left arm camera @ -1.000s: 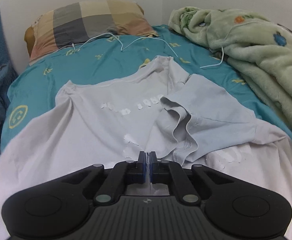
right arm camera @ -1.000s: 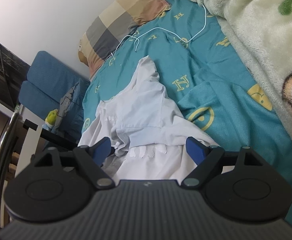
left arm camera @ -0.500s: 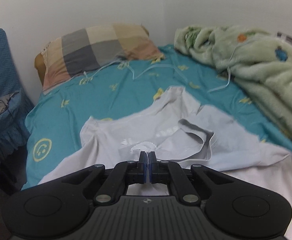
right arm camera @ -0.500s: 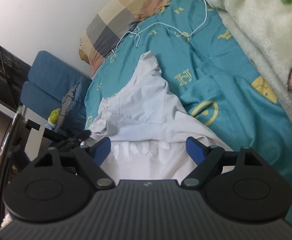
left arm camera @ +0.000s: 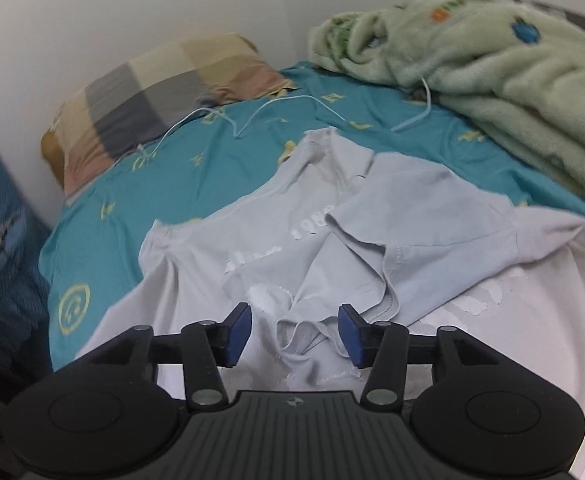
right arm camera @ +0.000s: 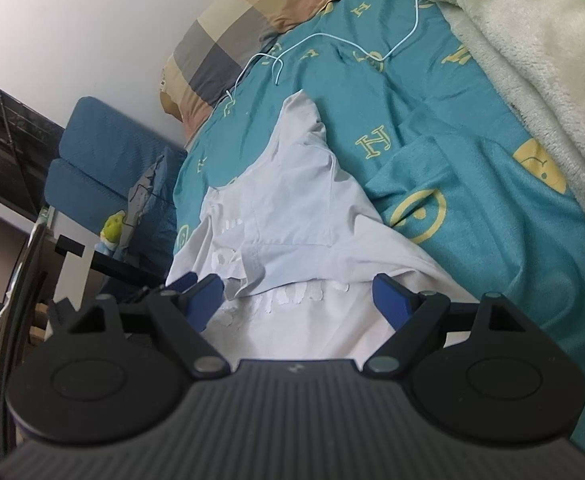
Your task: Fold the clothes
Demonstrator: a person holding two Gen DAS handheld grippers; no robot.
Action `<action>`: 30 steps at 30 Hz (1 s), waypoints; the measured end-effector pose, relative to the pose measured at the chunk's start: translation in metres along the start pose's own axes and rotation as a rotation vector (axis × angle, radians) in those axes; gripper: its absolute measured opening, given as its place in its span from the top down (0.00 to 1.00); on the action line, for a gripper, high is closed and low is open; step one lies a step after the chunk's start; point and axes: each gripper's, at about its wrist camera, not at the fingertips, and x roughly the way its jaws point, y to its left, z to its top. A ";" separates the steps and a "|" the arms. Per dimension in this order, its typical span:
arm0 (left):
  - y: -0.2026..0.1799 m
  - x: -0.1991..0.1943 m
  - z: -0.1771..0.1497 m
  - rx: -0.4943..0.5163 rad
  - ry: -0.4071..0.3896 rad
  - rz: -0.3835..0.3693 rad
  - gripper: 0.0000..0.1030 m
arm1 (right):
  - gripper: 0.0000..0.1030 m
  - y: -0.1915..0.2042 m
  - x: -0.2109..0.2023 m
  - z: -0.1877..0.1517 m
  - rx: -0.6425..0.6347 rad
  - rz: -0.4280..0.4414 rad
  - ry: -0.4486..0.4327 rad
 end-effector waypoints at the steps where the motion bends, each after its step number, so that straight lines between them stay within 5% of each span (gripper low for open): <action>1: -0.007 0.004 0.002 0.050 0.014 -0.003 0.49 | 0.19 0.000 0.000 0.000 0.002 0.003 0.003; 7: -0.050 0.034 0.006 0.335 0.089 -0.008 0.49 | 0.19 -0.004 0.001 0.000 0.031 0.009 0.011; 14: -0.048 0.047 0.016 0.315 0.104 0.006 0.52 | 0.18 -0.007 0.005 0.000 0.050 0.019 0.025; 18: -0.056 0.048 0.010 0.391 0.109 -0.010 0.54 | 0.18 -0.009 0.006 0.001 0.069 0.036 0.031; 21: -0.053 0.053 0.013 0.354 0.108 0.020 0.53 | 0.18 -0.008 0.007 0.001 0.069 0.041 0.034; 22: -0.051 0.055 0.015 0.327 0.109 0.019 0.62 | 0.18 -0.008 0.007 0.000 0.069 0.042 0.036; 23: -0.048 0.057 0.017 0.293 0.110 0.009 0.84 | 0.18 -0.008 0.007 0.000 0.068 0.042 0.038; 24: -0.045 0.058 0.020 0.254 0.110 -0.004 0.95 | 0.18 -0.008 0.007 0.000 0.071 0.042 0.038; 30: -0.001 0.031 0.043 -0.057 -0.058 -0.071 0.99 | 0.18 -0.009 0.002 -0.002 0.084 0.041 0.022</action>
